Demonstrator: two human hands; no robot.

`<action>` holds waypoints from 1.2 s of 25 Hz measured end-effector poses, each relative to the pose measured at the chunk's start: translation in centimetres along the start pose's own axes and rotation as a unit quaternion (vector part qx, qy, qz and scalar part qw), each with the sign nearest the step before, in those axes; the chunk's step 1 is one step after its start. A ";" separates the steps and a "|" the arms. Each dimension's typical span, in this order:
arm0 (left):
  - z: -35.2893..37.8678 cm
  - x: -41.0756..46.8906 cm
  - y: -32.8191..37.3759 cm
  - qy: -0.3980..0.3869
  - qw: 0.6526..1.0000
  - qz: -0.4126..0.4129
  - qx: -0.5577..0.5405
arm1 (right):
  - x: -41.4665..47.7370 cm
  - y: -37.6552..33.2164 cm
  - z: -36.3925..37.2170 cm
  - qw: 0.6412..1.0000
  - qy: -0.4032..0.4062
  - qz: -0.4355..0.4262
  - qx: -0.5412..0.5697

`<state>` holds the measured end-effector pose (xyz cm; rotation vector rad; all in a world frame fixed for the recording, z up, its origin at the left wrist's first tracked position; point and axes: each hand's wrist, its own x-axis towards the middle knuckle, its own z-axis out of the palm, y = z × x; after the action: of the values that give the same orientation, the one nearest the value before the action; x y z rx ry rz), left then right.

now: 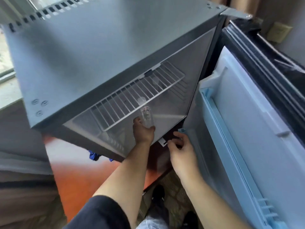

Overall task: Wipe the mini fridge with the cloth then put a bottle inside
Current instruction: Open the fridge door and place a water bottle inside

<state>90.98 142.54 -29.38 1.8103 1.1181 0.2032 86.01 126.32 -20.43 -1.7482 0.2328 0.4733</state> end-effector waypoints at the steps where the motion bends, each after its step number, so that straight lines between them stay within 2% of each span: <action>1: 0.8 1.1 0.2 0.010 1.000 0.003 -0.006 | 0.4 0.4 0.3 1.000 0.007 0.002 0.007; 8: 4.5 6.3 1.6 0.072 0.997 -0.004 -0.038 | 2.4 2.0 -0.2 0.997 0.062 0.014 0.033; 13: 5.7 8.1 2.4 0.058 0.996 -0.006 -0.071 | 3.0 2.8 -1.9 0.997 0.075 0.022 0.016; 18: 6.3 9.4 2.3 0.024 0.998 -0.022 -0.047 | 2.5 3.5 -3.2 0.998 0.062 0.024 -0.009; 21: 5.8 9.7 1.2 0.044 0.997 -0.016 -0.061 | 1.8 3.6 -3.7 0.998 0.048 0.023 -0.027; 24: 4.9 7.3 -0.2 0.033 0.998 -0.024 -0.052 | 0.4 2.7 -4.3 0.999 0.025 0.014 -0.029; 30: 0.1 -4.8 0.0 -0.038 0.987 -0.009 -0.154 | -4.6 -0.5 -6.4 0.995 -0.020 -0.073 -0.061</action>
<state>88.29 138.77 -27.95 1.5197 0.9891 0.2778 83.27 119.77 -16.91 -1.8586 0.0480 0.4230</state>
